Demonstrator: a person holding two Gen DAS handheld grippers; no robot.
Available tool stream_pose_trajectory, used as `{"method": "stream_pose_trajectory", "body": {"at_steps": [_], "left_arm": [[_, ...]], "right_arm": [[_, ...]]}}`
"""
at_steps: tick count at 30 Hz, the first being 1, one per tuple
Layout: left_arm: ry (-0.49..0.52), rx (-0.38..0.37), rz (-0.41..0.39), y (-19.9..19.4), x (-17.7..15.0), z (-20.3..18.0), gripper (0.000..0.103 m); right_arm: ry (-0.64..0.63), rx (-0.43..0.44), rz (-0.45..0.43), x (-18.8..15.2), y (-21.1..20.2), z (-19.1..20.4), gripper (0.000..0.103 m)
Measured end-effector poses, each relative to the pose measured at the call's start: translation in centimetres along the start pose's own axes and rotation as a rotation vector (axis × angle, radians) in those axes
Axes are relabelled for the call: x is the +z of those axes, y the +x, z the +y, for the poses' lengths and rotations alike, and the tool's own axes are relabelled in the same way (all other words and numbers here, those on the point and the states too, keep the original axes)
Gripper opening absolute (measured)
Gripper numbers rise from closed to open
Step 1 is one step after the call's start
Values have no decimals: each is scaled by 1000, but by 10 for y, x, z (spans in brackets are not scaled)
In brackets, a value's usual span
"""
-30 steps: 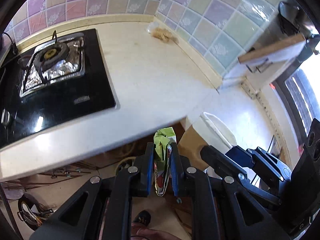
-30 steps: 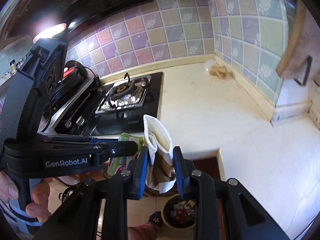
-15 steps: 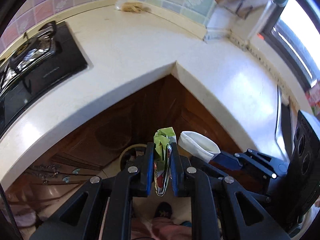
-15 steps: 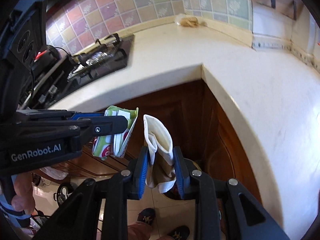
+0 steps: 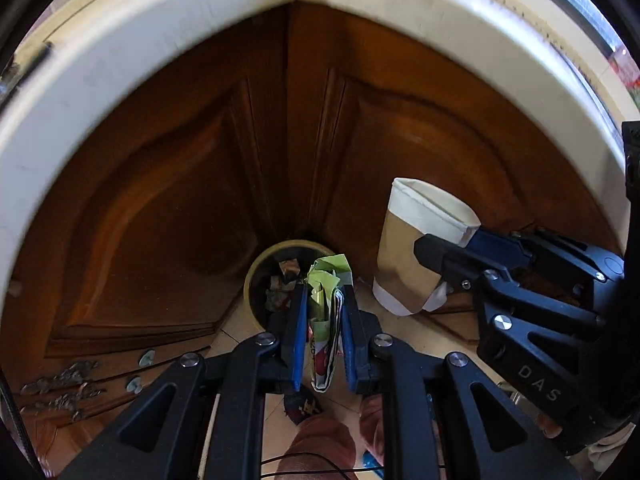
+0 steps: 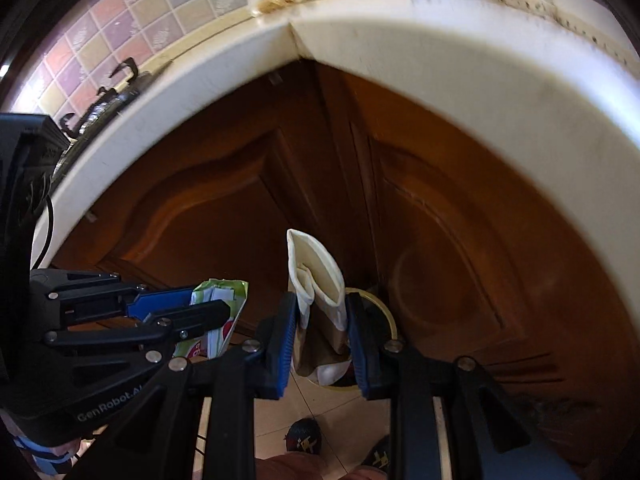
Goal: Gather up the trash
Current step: 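Carry the paper cup and green packet down over the trash bin, then open both grippers to drop the cup and packet into the bin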
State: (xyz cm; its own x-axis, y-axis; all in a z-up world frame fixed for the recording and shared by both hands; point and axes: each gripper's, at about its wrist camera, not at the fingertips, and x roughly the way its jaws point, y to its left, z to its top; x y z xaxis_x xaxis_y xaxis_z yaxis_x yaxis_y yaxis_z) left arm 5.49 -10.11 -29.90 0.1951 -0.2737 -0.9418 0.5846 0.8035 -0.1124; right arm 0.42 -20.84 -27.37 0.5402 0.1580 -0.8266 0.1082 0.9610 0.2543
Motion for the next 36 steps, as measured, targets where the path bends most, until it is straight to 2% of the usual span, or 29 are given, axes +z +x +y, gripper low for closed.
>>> {"method": "stream_pose_trajectory", "body": {"at_steps": [13, 24, 31, 36], "left_arm": [[-11, -18, 26, 85, -23, 26, 13], [-86, -57, 44, 148, -38, 45, 15], [-108, -80, 35, 174, -34, 55, 23], [-113, -49, 26, 177, -32, 67, 32]], "right_arm": [[38, -26, 49, -41, 81, -10, 25], [107, -4, 123, -65, 158, -33, 25], [103, 26, 160, -66, 195, -40, 27], [95, 43, 190, -65, 217, -43, 30]]}}
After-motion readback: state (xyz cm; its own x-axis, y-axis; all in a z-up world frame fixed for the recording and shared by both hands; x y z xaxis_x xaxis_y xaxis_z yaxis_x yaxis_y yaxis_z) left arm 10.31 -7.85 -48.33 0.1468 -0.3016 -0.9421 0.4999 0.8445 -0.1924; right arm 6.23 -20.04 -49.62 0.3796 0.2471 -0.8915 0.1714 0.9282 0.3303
